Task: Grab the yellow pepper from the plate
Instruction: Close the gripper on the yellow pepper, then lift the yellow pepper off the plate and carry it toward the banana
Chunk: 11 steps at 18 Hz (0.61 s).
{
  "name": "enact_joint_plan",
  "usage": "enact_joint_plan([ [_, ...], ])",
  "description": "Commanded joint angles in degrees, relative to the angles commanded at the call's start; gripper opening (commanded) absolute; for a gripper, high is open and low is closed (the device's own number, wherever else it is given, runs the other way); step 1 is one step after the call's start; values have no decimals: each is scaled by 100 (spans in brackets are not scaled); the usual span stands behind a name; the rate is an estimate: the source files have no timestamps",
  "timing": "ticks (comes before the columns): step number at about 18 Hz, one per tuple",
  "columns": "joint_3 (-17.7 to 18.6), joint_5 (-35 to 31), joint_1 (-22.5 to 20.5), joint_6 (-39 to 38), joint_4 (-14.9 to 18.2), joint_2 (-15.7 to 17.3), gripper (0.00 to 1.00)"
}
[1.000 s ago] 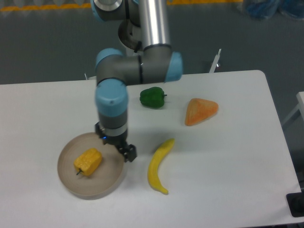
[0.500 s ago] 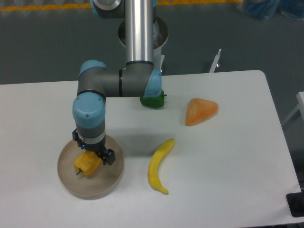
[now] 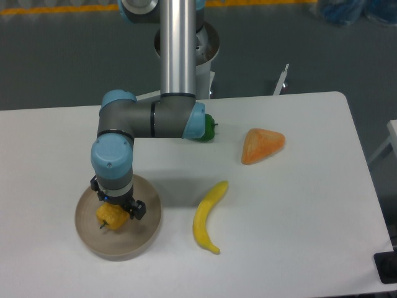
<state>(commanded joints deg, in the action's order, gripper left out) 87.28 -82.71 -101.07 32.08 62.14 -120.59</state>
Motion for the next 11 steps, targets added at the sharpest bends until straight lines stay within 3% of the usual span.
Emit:
enact_joint_plan([
  [1, -9, 9, -9, 9, 0, 26, 19],
  [7, -158, 308, -360, 149, 79, 465, 18],
  [11, -106, 63, -912, 1008, 123, 903, 18],
])
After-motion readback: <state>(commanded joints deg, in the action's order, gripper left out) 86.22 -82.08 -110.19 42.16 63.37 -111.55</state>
